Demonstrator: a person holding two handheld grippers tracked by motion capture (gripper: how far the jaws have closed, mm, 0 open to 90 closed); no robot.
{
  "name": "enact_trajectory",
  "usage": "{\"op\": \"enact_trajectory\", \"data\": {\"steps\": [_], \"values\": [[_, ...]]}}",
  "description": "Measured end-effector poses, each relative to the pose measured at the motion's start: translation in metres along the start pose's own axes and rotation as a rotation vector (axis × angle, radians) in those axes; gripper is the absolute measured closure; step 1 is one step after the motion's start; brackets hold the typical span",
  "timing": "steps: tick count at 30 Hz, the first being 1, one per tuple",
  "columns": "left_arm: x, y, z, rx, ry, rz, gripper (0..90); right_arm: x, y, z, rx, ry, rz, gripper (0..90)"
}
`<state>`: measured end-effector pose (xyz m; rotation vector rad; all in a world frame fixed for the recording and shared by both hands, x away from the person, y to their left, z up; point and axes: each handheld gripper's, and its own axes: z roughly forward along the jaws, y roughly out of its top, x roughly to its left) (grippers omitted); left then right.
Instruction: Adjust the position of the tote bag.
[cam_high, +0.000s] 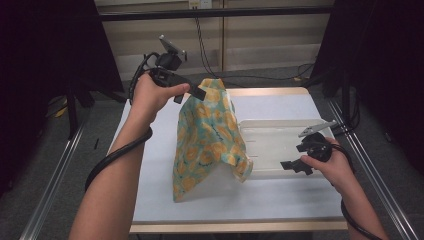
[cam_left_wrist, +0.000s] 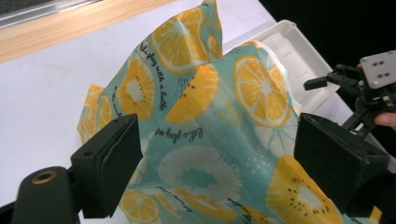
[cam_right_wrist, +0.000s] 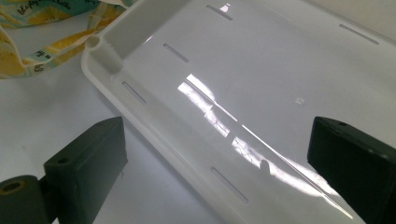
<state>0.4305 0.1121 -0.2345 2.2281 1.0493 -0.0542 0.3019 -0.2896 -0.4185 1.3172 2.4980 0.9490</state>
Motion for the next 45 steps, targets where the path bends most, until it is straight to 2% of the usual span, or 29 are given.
{"op": "enact_trajectory", "data": {"steps": [2, 7, 10, 14, 17, 18, 19, 21, 23, 24, 25, 27, 31, 34, 37, 41, 45], "values": [[0.000, 0.000, 0.003, 0.010, 0.012, 0.006, 14.9, -0.001, -0.001, 0.000, 0.000, 0.006, 0.001, 4.2], [-0.001, 0.000, 0.011, 0.008, 0.011, 0.008, 15.9, -0.001, 0.000, -0.001, 0.005, -0.004, -0.001, 4.2], [-0.001, -0.001, 0.016, 0.015, -0.025, -0.021, 19.2, -0.002, 0.000, 0.000, -0.001, 0.003, 0.000, 4.2], [-0.004, -0.002, 0.023, 0.016, -0.042, -0.010, 23.0, -0.001, -0.001, 0.001, 0.003, 0.007, 0.001, 4.2], [-0.004, -0.004, 0.025, 0.013, -0.031, -0.022, 23.5, -0.001, -0.001, 0.002, 0.006, 0.005, 0.004, 4.2], [-0.003, -0.004, 0.025, 0.019, -0.040, -0.025, 23.5, -0.001, -0.001, 0.002, 0.009, 0.004, 0.003, 4.2], [-0.004, -0.005, 0.025, 0.022, -0.026, -0.047, 23.5, -0.001, -0.001, 0.003, 0.008, 0.010, 0.006, 4.2], [-0.004, -0.006, 0.026, 0.033, -0.001, -0.040, 23.4, -0.002, -0.001, 0.003, 0.007, 0.010, 0.010, 4.3], [-0.002, -0.006, 0.027, 0.043, -0.026, -0.032, 23.3, -0.002, -0.001, 0.002, 0.001, 0.016, 0.012, 4.3], [-0.003, -0.007, 0.030, 0.028, -0.036, -0.052, 23.4, -0.002, -0.001, 0.000, 0.002, 0.009, 0.014, 4.3], [-0.003, -0.007, 0.031, 0.034, -0.042, -0.046, 23.5, -0.003, -0.001, 0.000, -0.004, 0.013, 0.011, 4.3], [-0.003, -0.008, 0.033, 0.049, -0.017, -0.028, 23.6, -0.002, -0.001, -0.001, -0.007, 0.017, 0.015, 4.3], [-0.003, -0.008, 0.038, 0.032, -0.008, -0.051, 24.0, -0.002, 0.000, -0.002, -0.012, 0.013, 0.012, 4.3], [-0.005, -0.009, 0.042, 0.046, -0.004, -0.043, 24.0, -0.002, 0.000, -0.003, -0.013, 0.018, 0.011, 4.3], [-0.004, -0.010, 0.044, 0.041, -0.009, -0.063, 25.6, -0.002, 0.000, -0.003, -0.017, 0.024, 0.014, 4.3], [-0.003, -0.011, 0.047, 0.044, -0.010, -0.062, 32.2, -0.003, 0.000, -0.003, -0.022, 0.029, 0.014, 4.3], [-0.003, -0.012, 0.049, 0.043, -0.011, -0.091, 36.6, -0.004, 0.000, -0.005, -0.025, 0.022, 0.014, 4.2]]}}
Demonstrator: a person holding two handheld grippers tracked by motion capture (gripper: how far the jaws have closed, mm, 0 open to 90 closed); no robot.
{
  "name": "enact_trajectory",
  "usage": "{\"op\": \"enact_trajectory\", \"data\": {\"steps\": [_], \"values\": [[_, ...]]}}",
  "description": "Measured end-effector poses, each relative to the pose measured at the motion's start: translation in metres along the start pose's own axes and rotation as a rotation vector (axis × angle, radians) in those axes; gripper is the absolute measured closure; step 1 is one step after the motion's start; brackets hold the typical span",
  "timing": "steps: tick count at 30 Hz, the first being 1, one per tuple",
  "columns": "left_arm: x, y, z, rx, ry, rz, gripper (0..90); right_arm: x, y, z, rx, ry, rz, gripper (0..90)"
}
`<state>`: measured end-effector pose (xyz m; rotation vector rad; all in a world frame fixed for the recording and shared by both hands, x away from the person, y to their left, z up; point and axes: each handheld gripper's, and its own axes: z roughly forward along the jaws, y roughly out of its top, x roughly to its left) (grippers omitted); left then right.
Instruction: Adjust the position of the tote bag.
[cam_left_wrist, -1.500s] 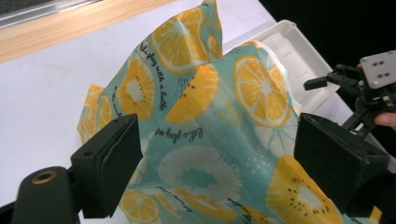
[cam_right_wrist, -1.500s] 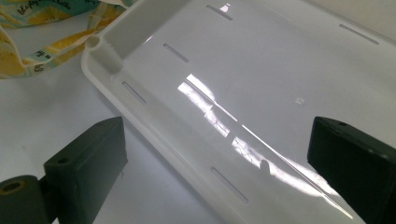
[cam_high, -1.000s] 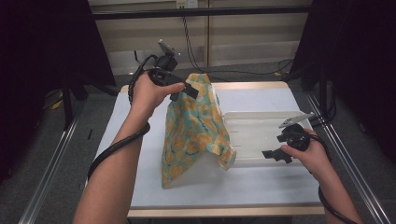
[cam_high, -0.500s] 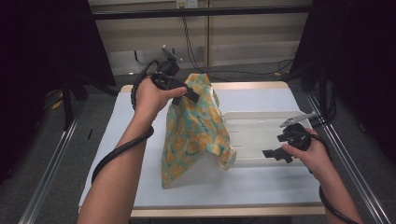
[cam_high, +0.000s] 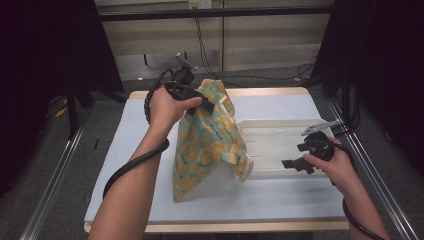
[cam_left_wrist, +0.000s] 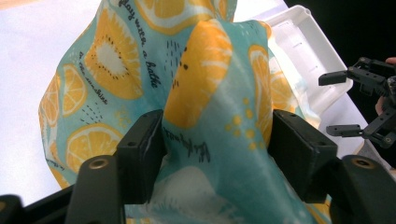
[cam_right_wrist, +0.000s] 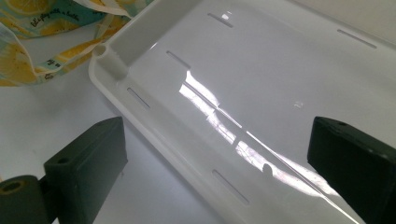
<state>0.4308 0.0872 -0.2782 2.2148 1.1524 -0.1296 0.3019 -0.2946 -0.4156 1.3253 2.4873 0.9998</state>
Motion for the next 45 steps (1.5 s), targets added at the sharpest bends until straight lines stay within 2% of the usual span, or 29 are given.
{"op": "enact_trajectory", "data": {"steps": [2, 3, 4, 6, 8, 15, 26, 28, 31, 33, 37, 43, 45], "values": [[-0.001, 0.000, 0.000, 0.008, 0.009, -0.017, 38.4, 0.000, 0.000, 0.001, 0.002, 0.004, 0.004, 4.2], [0.000, 0.001, 0.000, 0.019, 0.011, -0.011, 39.8, 0.000, 0.000, 0.001, 0.002, 0.011, 0.004, 4.3], [-0.001, 0.002, 0.000, 0.030, 0.016, -0.016, 40.9, 0.001, 0.000, 0.001, 0.007, 0.000, 0.002, 4.3], [-0.001, 0.002, -0.001, 0.036, 0.028, -0.016, 45.2, 0.001, 0.000, 0.001, 0.003, 0.007, -0.001, 4.2], [-0.001, 0.003, -0.001, 0.034, 0.034, -0.033, 48.3, 0.001, 0.001, 0.001, 0.002, 0.003, -0.005, 4.2], [-0.002, 0.002, -0.003, 0.036, 0.061, -0.025, 56.8, 0.001, 0.000, 0.002, 0.000, 0.009, -0.008, 4.2], [-0.006, 0.001, -0.005, 0.051, 0.132, -0.017, 83.1, 0.000, 0.001, 0.001, 0.002, 0.004, -0.004, 4.3], [-0.006, 0.001, -0.005, 0.051, 0.123, -0.026, 86.7, 0.000, 0.001, 0.001, 0.002, 0.008, -0.004, 4.3], [-0.007, 0.001, -0.005, 0.057, 0.135, -0.027, 89.2, 0.000, 0.001, 0.001, -0.001, 0.001, -0.006, 4.2], [-0.007, 0.002, -0.005, 0.064, 0.135, -0.006, 90.0, 0.000, 0.000, 0.001, -0.003, 0.004, -0.005, 4.3], [-0.005, 0.001, -0.007, 0.059, 0.119, -0.005, 90.0, 0.000, 0.000, 0.000, -0.004, 0.006, 0.001, 4.2], [-0.001, 0.001, -0.013, 0.076, 0.090, 0.042, 90.0, -0.001, 0.000, 0.000, -0.003, 0.006, -0.001, 4.2], [0.000, 0.001, -0.015, 0.078, 0.077, 0.080, 90.0, -0.001, 0.000, 0.001, -0.003, 0.007, -0.001, 4.2]]}}
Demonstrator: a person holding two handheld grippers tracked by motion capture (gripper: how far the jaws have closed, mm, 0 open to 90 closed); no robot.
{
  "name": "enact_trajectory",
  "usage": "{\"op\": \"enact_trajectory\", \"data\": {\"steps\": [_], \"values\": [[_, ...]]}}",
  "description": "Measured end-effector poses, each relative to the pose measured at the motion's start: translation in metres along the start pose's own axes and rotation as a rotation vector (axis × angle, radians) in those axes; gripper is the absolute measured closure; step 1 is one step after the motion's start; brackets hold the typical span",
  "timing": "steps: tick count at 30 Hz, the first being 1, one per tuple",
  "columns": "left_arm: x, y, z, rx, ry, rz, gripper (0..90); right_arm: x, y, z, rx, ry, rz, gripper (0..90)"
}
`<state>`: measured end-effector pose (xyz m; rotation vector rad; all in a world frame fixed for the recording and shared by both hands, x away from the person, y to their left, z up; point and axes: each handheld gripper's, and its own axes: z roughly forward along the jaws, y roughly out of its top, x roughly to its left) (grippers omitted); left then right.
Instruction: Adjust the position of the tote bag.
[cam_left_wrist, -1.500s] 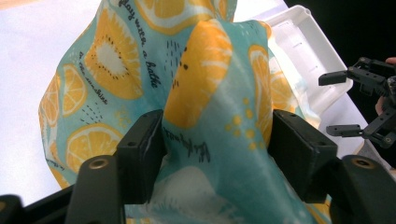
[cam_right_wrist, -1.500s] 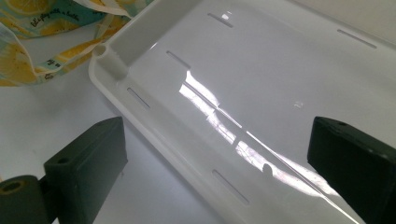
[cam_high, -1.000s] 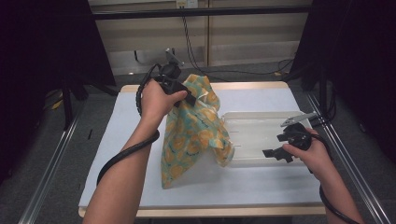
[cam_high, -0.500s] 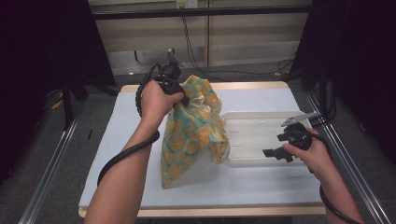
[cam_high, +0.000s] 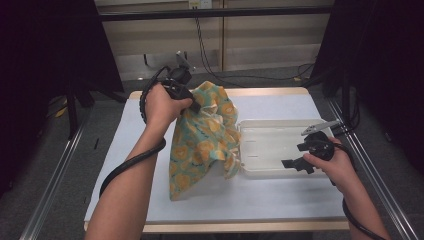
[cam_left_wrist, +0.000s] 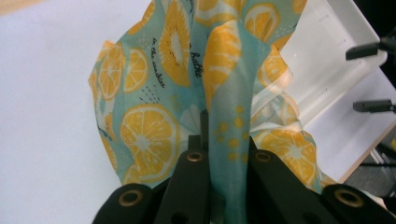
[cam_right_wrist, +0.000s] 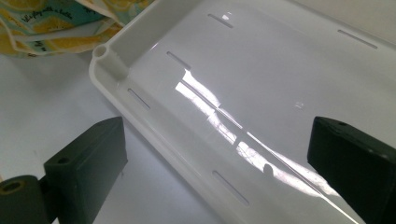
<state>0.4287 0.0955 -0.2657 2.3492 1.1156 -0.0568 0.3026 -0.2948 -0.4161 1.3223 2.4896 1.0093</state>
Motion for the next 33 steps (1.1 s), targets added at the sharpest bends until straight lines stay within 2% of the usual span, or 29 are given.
{"op": "enact_trajectory", "data": {"steps": [2, 3, 4, 6, 11, 15, 19, 20, 21, 22, 23, 24, 25, 27, 32, 33], "values": [[0.001, 0.000, -0.002, 0.005, -0.005, 0.030, 90.0, 0.000, 0.000, 0.000, 0.001, 0.000, -0.001, 4.2], [0.002, -0.001, -0.003, 0.012, -0.012, 0.062, 90.0, 0.001, 0.000, 0.000, 0.005, 0.000, 0.001, 4.2], [0.002, -0.001, -0.004, 0.011, -0.018, 0.065, 90.0, 0.001, 0.000, 0.001, 0.006, -0.001, 0.003, 4.2], [0.004, -0.001, -0.007, 0.024, -0.017, 0.102, 90.0, 0.001, 0.000, 0.001, 0.006, 0.000, 0.002, 4.2], [0.008, -0.002, -0.015, 0.052, -0.018, 0.151, 90.0, 0.001, 0.000, 0.000, 0.005, -0.001, 0.001, 4.2], [0.014, -0.003, -0.020, 0.070, -0.008, 0.148, 90.0, 0.001, 0.001, 0.001, 0.005, 0.000, -0.002, 4.2], [0.018, -0.002, -0.025, 0.089, -0.035, 0.162, 90.0, 0.001, 0.001, 0.001, 0.004, 0.003, -0.003, 4.2], [0.018, -0.001, -0.027, 0.087, -0.029, 0.175, 90.0, 0.001, 0.001, 0.001, 0.004, 0.003, -0.003, 4.2], [0.018, 0.000, -0.029, 0.101, -0.035, 0.191, 90.0, 0.000, 0.001, 0.001, 0.003, 0.007, -0.002, 4.3], [0.018, 0.000, -0.029, 0.087, -0.047, 0.195, 90.0, 0.000, 0.001, 0.001, 0.002, 0.008, -0.002, 4.2], [0.018, 0.002, -0.032, 0.103, -0.046, 0.220, 90.0, 0.000, 0.001, 0.001, 0.001, 0.008, -0.001, 4.2], [0.018, 0.002, -0.032, 0.092, -0.055, 0.220, 90.0, 0.000, 0.001, 0.001, 0.004, 0.005, 0.001, 4.2], [0.018, 0.003, -0.034, 0.108, -0.065, 0.234, 90.0, 0.000, 0.001, 0.001, 0.005, 0.005, 0.001, 4.3], [0.016, 0.004, -0.033, 0.106, -0.081, 0.257, 90.0, 0.000, 0.000, 0.001, 0.001, 0.010, 0.001, 4.2], [0.011, 0.008, -0.031, 0.136, -0.096, 0.350, 90.0, 0.001, 0.000, 0.002, 0.015, 0.001, 0.001, 4.2], [0.010, 0.008, -0.030, 0.133, -0.097, 0.355, 90.0, 0.001, 0.000, 0.003, 0.010, 0.009, -0.002, 4.2]]}}
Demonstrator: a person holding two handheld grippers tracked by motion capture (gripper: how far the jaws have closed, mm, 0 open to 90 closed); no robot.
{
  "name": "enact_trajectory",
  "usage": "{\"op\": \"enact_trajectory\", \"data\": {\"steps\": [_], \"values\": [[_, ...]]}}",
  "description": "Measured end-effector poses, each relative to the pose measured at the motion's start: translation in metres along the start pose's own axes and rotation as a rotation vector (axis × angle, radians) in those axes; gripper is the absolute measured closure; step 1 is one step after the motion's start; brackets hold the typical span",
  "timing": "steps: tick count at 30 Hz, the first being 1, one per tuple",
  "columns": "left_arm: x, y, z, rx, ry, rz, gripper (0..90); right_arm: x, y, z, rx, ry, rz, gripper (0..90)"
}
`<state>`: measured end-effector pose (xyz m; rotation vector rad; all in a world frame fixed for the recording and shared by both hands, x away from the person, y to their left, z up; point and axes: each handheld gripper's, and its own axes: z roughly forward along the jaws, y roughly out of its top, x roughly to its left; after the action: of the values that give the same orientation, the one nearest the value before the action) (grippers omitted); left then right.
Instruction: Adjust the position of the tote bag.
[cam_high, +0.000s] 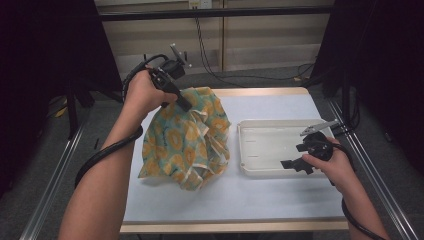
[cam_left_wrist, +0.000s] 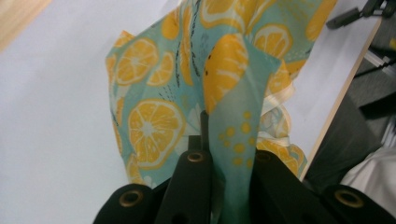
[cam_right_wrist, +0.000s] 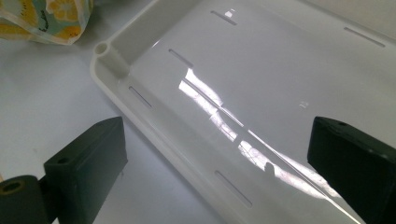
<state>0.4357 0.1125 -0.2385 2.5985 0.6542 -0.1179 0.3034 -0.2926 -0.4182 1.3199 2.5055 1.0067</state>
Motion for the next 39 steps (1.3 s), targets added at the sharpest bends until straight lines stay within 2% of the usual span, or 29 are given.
{"op": "enact_trajectory", "data": {"steps": [1, 2, 3, 5, 6, 7, 9, 10, 12, 14, 15, 16, 17, 19, 20, 21, 23, 24, 25, 26, 27, 29, 30, 31, 33, 34, 36, 37, 39], "values": [[0.001, 0.000, 0.001, 0.008, -0.002, 0.024, 90.0, 0.000, 0.000, 0.000, 0.000, 0.002, 0.001, 4.2], [0.002, 0.001, 0.002, 0.002, -0.018, 0.033, 90.0, 0.000, 0.000, 0.000, 0.001, 0.004, -0.003, 4.2], [0.001, 0.000, 0.002, 0.000, -0.024, 0.030, 90.0, 0.000, 0.000, 0.001, 0.002, 0.005, -0.003, 4.2], [0.000, 0.001, 0.003, 0.003, -0.029, 0.051, 90.0, 0.000, 0.000, 0.001, 0.003, 0.005, -0.004, 4.2], [0.001, 0.002, 0.003, 0.013, -0.029, 0.080, 90.0, 0.000, 0.000, 0.001, 0.004, 0.005, -0.001, 4.2], [0.000, 0.002, 0.004, 0.005, -0.027, 0.073, 90.0, 0.000, 0.000, 0.001, 0.010, -0.002, 0.003, 4.2], [-0.001, 0.005, 0.004, 0.025, -0.034, 0.105, 90.0, 0.000, 0.000, 0.001, 0.009, -0.002, 0.001, 4.1], [-0.003, 0.006, 0.005, 0.021, -0.039, 0.101, 90.0, 0.000, 0.000, 0.001, 0.008, 0.003, 0.000, 4.1], [-0.001, 0.009, 0.004, 0.052, -0.041, 0.149, 90.0, 0.001, 0.000, 0.002, 0.005, 0.000, -0.005, 4.1], [-0.005, 0.010, 0.006, 0.031, -0.045, 0.153, 90.0, 0.001, 0.000, 0.002, 0.008, 0.005, -0.003, 3.9], [-0.005, 0.011, 0.006, 0.036, -0.055, 0.159, 90.0, 0.001, 0.000, 0.002, 0.015, -0.001, -0.004, 3.9], [-0.007, 0.012, 0.006, 0.030, -0.047, 0.166, 90.0, 0.001, 0.000, 0.002, 0.015, 0.003, 0.000, 3.9], [-0.007, 0.013, 0.005, 0.037, -0.052, 0.191, 90.0, 0.000, -0.001, 0.003, 0.012, 0.005, 0.000, 3.9], [-0.008, 0.014, 0.003, 0.018, -0.057, 0.207, 90.0, 0.000, -0.001, 0.004, 0.020, -0.004, 0.002, 3.9], [-0.006, 0.015, 0.003, 0.024, -0.064, 0.239, 90.0, -0.001, -0.001, 0.005, 0.016, 0.004, -0.004, 3.9], [-0.006, 0.016, 0.004, 0.027, -0.068, 0.241, 90.0, -0.001, -0.001, 0.005, 0.023, 0.000, -0.006, 3.9], [-0.004, 0.016, 0.006, 0.018, -0.081, 0.195, 90.0, 0.000, -0.001, 0.005, 0.027, -0.005, -0.004, 3.9], [-0.003, 0.017, 0.006, 0.026, -0.061, 0.206, 90.0, 0.000, -0.001, 0.005, 0.023, -0.003, -0.003, 3.9], [-0.005, 0.017, 0.007, 0.021, -0.040, 0.195, 89.8, 0.000, -0.001, 0.005, 0.022, -0.002, -0.006, 3.9], [-0.006, 0.017, 0.009, 0.015, -0.038, 0.163, 88.3, 0.000, -0.001, 0.005, 0.017, 0.001, -0.003, 3.9], [-0.005, 0.016, 0.009, 0.040, -0.031, 0.175, 84.9, 0.001, -0.001, 0.004, 0.022, -0.014, -0.005, 3.9], [-0.004, 0.012, 0.014, 0.044, -0.026, 0.146, 76.9, 0.001, -0.001, 0.003, 0.018, -0.003, -0.006, 3.9], [-0.002, 0.011, 0.015, 0.075, -0.031, 0.170, 78.0, 0.001, -0.001, 0.003, 0.015, 0.000, -0.009, 3.9], [-0.002, 0.008, 0.018, 0.074, -0.029, 0.164, 82.0, 0.001, -0.001, 0.003, 0.014, -0.002, -0.007, 3.9], [0.001, 0.007, 0.017, 0.078, -0.052, 0.194, 88.3, 0.001, -0.001, 0.003, 0.013, -0.002, -0.008, 3.9], [0.000, 0.004, 0.019, 0.038, -0.058, 0.159, 89.4, 0.002, -0.001, 0.003, 0.013, -0.001, -0.008, 3.9], [0.001, 0.004, 0.018, 0.043, -0.080, 0.222, 90.0, 0.002, -0.001, 0.003, 0.020, -0.007, -0.009, 3.9], [0.001, 0.004, 0.019, 0.034, -0.089, 0.225, 90.0, 0.002, -0.001, 0.004, 0.017, 0.001, -0.010, 4.0], [0.002, 0.003, 0.018, 0.042, -0.121, 0.258, 90.0, 0.002, -0.001, 0.005, 0.024, -0.009, -0.014, 4.0]]}}
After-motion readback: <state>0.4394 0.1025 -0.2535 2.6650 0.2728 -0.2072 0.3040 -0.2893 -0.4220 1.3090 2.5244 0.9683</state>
